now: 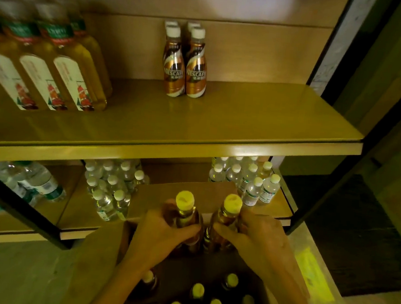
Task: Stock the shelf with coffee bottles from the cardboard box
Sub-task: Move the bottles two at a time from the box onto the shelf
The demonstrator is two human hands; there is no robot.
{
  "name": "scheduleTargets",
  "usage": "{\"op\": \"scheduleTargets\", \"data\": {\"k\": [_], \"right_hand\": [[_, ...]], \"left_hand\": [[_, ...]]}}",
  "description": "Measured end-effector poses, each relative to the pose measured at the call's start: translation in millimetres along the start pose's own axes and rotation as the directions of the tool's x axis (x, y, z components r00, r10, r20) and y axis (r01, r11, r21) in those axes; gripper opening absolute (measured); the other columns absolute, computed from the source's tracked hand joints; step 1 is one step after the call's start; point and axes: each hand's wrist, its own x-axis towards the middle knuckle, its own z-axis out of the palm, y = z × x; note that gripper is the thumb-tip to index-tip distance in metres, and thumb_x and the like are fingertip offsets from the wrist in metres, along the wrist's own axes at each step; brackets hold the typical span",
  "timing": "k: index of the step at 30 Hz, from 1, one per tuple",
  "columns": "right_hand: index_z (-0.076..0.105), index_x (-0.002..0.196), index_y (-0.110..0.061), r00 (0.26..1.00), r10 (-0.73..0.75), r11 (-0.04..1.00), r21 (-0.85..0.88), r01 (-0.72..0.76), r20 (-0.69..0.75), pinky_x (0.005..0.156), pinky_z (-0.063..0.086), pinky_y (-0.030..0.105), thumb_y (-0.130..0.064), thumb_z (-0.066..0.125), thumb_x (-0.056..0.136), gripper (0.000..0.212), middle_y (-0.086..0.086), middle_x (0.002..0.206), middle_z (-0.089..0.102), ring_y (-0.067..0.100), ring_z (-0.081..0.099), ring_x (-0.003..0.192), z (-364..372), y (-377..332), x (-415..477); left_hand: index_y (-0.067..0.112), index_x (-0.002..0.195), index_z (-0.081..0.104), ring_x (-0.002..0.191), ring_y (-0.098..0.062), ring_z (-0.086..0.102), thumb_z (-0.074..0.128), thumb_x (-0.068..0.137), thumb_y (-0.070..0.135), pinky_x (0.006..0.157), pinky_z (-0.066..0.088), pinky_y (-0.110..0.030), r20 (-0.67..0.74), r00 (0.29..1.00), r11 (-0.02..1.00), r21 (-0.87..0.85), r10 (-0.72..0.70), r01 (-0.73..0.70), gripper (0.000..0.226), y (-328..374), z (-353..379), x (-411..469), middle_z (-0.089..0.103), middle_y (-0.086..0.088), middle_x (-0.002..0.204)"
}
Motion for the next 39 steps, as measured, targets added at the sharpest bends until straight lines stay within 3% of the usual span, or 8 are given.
{"op": "scheduleTargets", "data": {"k": [7,11,16,22,27,30,34,39], "right_hand": [[0.071,0.098,-0.037,0.936,-0.264,0.894,0.306,0.328,-0.232,0.069,0.053,0.01,-0.061,0.073,0.072,0.036,-0.018,0.092,0.074,-0.001,0.07,0.089,-42,-91,29],[0.073,0.098,-0.033,0.9,-0.322,0.846,0.337,0.413,-0.294,0.067,0.057,0.02,-0.045,0.076,0.078,0.023,-0.014,0.089,0.075,0.003,0.072,0.084,-60,-134,70],[0.073,0.103,-0.026,0.911,-0.313,0.848,0.353,0.395,-0.267,0.065,0.058,0.021,-0.034,0.08,0.08,0.025,-0.01,0.085,0.077,0.006,0.073,0.076,-57,-160,122],[0.071,0.1,-0.025,0.933,-0.247,0.873,0.358,0.332,-0.262,0.066,0.062,0.033,-0.032,0.081,0.079,0.024,-0.005,0.08,0.076,0.015,0.073,0.072,-42,-152,163],[0.07,0.099,-0.026,0.907,-0.252,0.868,0.335,0.367,-0.338,0.06,0.058,0.024,-0.039,0.082,0.075,0.029,-0.013,0.081,0.075,0.007,0.072,0.068,-34,-143,171],[0.067,0.107,-0.029,0.902,-0.245,0.884,0.3,0.358,-0.356,0.076,0.06,0.029,-0.048,0.08,0.073,0.041,-0.016,0.091,0.074,0.001,0.07,0.085,-30,-138,170],[0.051,0.133,-0.036,0.972,-0.187,0.893,0.387,0.228,-0.143,0.097,0.052,0.037,-0.057,0.08,0.065,0.077,-0.019,0.117,0.067,0.002,0.061,0.112,-33,-122,166],[0.049,0.13,-0.036,0.987,-0.151,0.941,0.299,0.159,-0.049,0.102,0.049,0.044,-0.022,0.08,0.078,0.062,-0.016,0.117,0.067,0.006,0.062,0.111,-29,-110,166]], "left_hand": [[0.043,0.099,0.073,0.086,-0.001,0.072,0.083,0.064,0.042,0.065,0.054,-0.011,-0.136,0.967,0.958,-0.163,0.216,-0.237,0.037,103,-53,37,0.076,0.018,0.092],[0.036,0.11,0.072,0.091,0.002,0.07,0.081,0.067,0.044,0.074,0.057,-0.021,-0.185,0.946,0.955,-0.084,0.265,-0.284,0.045,140,-74,77,0.075,0.019,0.098],[0.045,0.089,0.072,0.079,0.007,0.07,0.081,0.068,0.046,0.068,0.056,-0.02,-0.231,0.936,0.962,-0.005,0.265,-0.274,0.023,153,-88,127,0.074,0.024,0.084],[0.043,0.087,0.07,0.074,0.007,0.069,0.082,0.068,0.046,0.061,0.054,-0.017,-0.276,0.93,0.969,0.026,0.241,-0.244,0.022,134,-87,159,0.073,0.023,0.079],[0.039,0.093,0.072,0.077,0.007,0.07,0.081,0.07,0.047,0.058,0.052,-0.01,-0.311,0.913,0.962,0.013,0.265,-0.274,0.025,125,-79,162,0.073,0.024,0.083],[0.04,0.106,0.068,0.087,0.009,0.067,0.079,0.073,0.048,0.065,0.054,-0.011,-0.311,0.914,0.961,-0.004,0.26,-0.275,0.036,118,-73,159,0.073,0.024,0.093],[0.045,0.122,0.058,0.094,0.021,0.059,0.082,0.072,0.044,0.069,0.049,-0.004,-0.185,0.956,0.974,0.027,0.227,-0.226,0.055,105,-75,150,0.066,0.036,0.101],[0.042,0.121,0.058,0.086,0.025,0.058,0.086,0.071,0.029,0.068,0.044,0.002,-0.185,0.953,0.97,0.091,0.238,-0.225,0.058,102,-76,147,0.064,0.034,0.092]]}}
